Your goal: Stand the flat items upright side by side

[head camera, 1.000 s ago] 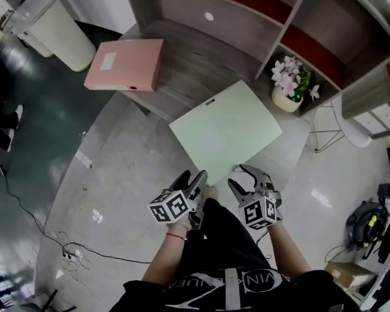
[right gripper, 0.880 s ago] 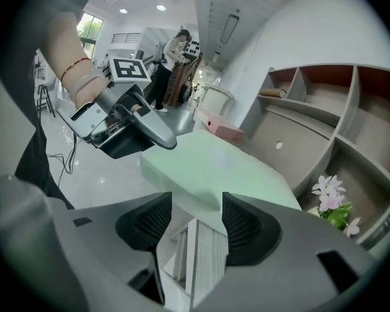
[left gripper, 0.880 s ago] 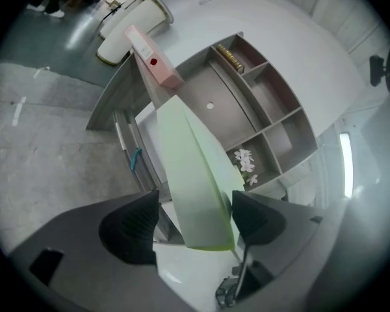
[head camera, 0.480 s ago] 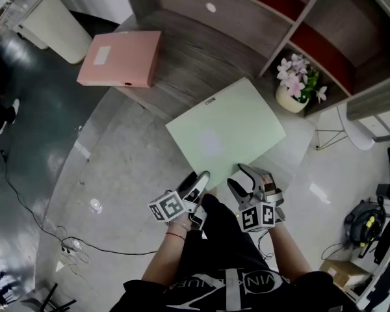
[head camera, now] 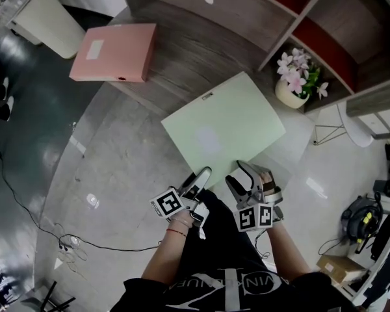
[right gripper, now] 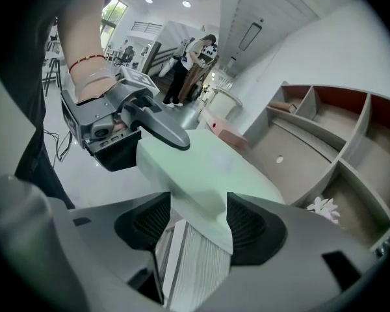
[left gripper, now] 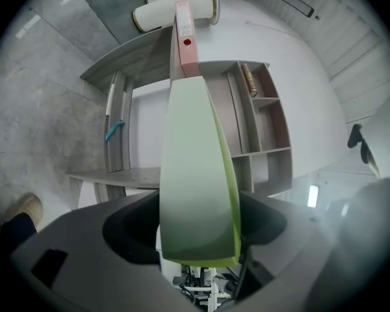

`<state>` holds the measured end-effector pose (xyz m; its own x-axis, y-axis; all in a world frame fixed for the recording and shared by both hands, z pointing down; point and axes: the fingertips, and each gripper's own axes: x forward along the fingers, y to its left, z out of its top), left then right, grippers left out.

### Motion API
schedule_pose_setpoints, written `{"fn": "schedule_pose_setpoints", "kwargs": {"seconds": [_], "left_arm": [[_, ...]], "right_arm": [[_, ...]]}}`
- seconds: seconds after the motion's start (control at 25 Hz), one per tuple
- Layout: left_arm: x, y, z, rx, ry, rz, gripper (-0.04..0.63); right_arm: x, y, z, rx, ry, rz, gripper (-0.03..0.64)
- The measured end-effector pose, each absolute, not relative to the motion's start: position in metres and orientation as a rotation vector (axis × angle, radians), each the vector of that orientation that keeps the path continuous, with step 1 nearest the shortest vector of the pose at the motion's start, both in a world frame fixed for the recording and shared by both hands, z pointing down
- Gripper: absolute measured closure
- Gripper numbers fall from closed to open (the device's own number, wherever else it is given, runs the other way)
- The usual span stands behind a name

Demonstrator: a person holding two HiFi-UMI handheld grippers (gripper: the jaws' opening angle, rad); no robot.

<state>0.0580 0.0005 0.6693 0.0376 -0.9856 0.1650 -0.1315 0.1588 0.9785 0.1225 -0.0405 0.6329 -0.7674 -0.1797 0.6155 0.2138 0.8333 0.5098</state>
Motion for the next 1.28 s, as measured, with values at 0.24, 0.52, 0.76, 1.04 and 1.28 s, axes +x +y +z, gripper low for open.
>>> {"fn": "schedule_pose_setpoints", "kwargs": {"seconds": [0.24, 0.52, 0.76, 1.04, 1.28], "left_arm": [[0.053, -0.001, 0.649, 1.228, -1.347, -1.017, 0.279], [0.031, 0.006, 0.622, 1.162, -1.420, -1.056, 0.295], [0.015, 0.004, 0.589, 1.191, -1.467, -1.085, 0.302], [-0.007, 0.001, 0.558, 1.218, -1.519, -0.964, 0.304], [-0.023, -0.001, 0.538, 1.197, -1.573, -0.887, 0.304]], "right_arm": [[0.122, -0.046, 0.632, -0.001, -2.294, -0.824, 0.354], [0.114, -0.056, 0.619, 0.066, -2.310, -0.897, 0.349], [0.099, -0.061, 0.606, 0.098, -2.351, -0.860, 0.305], [0.078, -0.065, 0.596, 0.097, -2.394, -0.796, 0.272], [0.057, -0.066, 0.587, 0.088, -2.410, -0.791, 0.271]]}}
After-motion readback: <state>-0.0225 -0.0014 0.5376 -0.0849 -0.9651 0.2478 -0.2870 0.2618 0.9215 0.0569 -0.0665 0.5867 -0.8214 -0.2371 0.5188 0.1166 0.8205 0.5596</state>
